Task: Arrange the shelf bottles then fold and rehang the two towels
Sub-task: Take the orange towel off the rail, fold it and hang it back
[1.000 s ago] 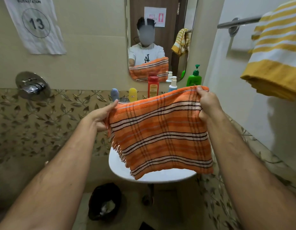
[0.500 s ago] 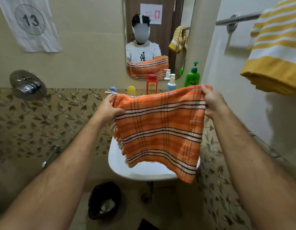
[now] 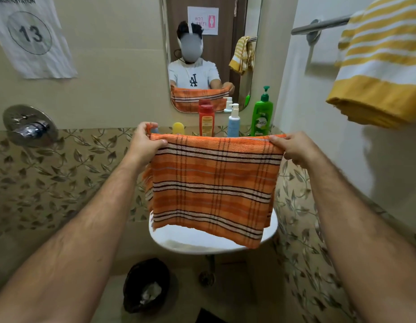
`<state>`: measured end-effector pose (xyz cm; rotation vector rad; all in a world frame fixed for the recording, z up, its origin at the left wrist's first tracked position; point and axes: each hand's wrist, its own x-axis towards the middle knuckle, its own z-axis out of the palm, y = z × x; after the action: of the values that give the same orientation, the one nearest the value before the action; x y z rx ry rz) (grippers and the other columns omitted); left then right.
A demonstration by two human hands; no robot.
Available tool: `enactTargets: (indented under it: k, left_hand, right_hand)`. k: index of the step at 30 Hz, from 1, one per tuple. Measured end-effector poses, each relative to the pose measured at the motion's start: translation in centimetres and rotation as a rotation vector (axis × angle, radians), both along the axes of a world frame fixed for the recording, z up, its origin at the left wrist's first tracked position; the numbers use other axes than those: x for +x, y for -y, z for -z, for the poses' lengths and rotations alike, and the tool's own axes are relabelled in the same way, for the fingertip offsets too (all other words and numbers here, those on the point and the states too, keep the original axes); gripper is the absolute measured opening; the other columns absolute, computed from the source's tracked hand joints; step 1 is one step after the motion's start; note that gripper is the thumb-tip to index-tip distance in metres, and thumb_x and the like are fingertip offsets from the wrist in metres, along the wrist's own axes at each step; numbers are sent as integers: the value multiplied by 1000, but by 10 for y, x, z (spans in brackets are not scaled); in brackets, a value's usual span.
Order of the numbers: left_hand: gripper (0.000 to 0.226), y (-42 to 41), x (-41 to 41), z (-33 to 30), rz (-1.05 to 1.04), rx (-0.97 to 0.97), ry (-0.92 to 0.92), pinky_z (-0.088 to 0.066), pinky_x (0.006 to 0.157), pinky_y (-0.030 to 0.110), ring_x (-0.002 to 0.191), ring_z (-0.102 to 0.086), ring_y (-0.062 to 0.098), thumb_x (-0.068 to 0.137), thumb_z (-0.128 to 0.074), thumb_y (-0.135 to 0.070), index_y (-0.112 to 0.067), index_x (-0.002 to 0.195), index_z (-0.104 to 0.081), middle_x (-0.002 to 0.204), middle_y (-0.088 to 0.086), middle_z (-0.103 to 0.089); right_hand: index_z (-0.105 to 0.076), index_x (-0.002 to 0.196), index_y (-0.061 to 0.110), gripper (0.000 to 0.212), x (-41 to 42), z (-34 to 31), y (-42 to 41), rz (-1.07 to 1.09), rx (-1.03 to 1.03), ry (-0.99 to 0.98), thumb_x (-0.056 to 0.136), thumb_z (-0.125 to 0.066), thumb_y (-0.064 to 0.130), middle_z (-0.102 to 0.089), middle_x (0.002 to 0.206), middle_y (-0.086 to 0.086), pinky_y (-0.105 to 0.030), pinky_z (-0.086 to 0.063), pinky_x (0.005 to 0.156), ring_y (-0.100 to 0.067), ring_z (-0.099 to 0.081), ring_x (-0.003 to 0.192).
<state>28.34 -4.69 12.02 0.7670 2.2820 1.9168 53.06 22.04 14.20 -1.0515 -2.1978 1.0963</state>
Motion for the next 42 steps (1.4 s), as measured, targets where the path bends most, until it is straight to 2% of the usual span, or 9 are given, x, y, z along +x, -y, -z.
enactTargets:
  k: [4, 9, 14, 19, 22, 32, 34, 37, 42]
  left_hand:
    - [37, -3, 2, 0, -60, -3, -36, -58, 87, 42, 101, -65, 19, 82, -75, -8, -25, 113, -64, 112, 4, -66]
    - [27, -2, 6, 2, -158, 24, -44, -59, 87, 43, 99, -67, 18, 75, -80, -15, -31, 96, -72, 106, -3, -70]
    - [31, -2, 13, 4, -271, 20, -121, -57, 89, 35, 100, -67, 14, 73, -84, -16, -25, 100, -74, 105, -6, -71]
    - [32, -2, 22, 6, -312, -11, -232, -55, 87, 30, 100, -65, 13, 76, -84, -19, -26, 105, -73, 106, -6, -70]
    - [31, 3, 18, 6, -287, -36, -263, -57, 88, 35, 101, -65, 14, 77, -82, -19, -28, 104, -72, 106, -6, -70]
    - [9, 5, 18, 0, -394, -127, -536, -52, 88, 42, 99, -60, 25, 84, -73, -23, -21, 93, -71, 101, 4, -62]
    - [9, 8, 13, -1, -344, -112, -500, -53, 89, 45, 102, -57, 25, 84, -74, -26, -25, 90, -68, 104, 0, -52]
    - [15, 11, 14, -2, -153, 4, -301, -58, 80, 42, 87, -62, 18, 89, -70, -23, -29, 84, -57, 93, -2, -59]
    - [14, 15, 18, 3, 18, 44, -202, -48, 64, 20, 83, -58, 8, 97, -60, -24, -30, 88, -51, 94, -6, -58]
  right_hand:
    - [-65, 108, 9, 26, -4, -1, -2, -36, -236, -85, 100, -56, 32, -73, 87, -11, -21, -39, 38, -12, -67, 47]
    - [-64, 109, 2, 17, -3, -2, -15, -143, -422, -217, 94, -64, 8, -70, 87, -16, -27, -61, 53, -19, -73, 59]
    - [-65, 107, -1, 28, -6, -2, -20, -193, -161, -153, 82, -67, -12, -70, 96, -16, -31, -62, 68, -25, -71, 79]
    - [-66, 83, 15, 23, -12, 3, -18, -55, 92, -197, 80, -70, -7, -71, 87, -16, -30, -58, 58, -23, -68, 66]
    - [-68, 86, 20, 19, -14, 3, -21, 3, 211, -255, 79, -74, 3, -71, 87, -5, -32, -57, 71, -21, -69, 79]
    - [-56, 76, 22, 25, -7, 0, -14, -32, 126, -509, 83, -71, 3, -66, 95, 1, -28, -52, 82, -16, -63, 97]
    - [-54, 79, 22, 26, -5, 0, -14, -71, 91, -516, 86, -67, 1, -64, 87, -1, -28, -54, 73, -14, -64, 83]
    - [-52, 84, 21, 23, -3, -3, -13, -123, 45, -551, 90, -64, 3, -64, 87, -3, -29, -55, 67, -16, -65, 80]
    - [-49, 94, 22, 21, 0, -5, -14, -201, -68, -620, 94, -62, 6, -68, 92, -8, -33, -57, 61, -21, -70, 79]
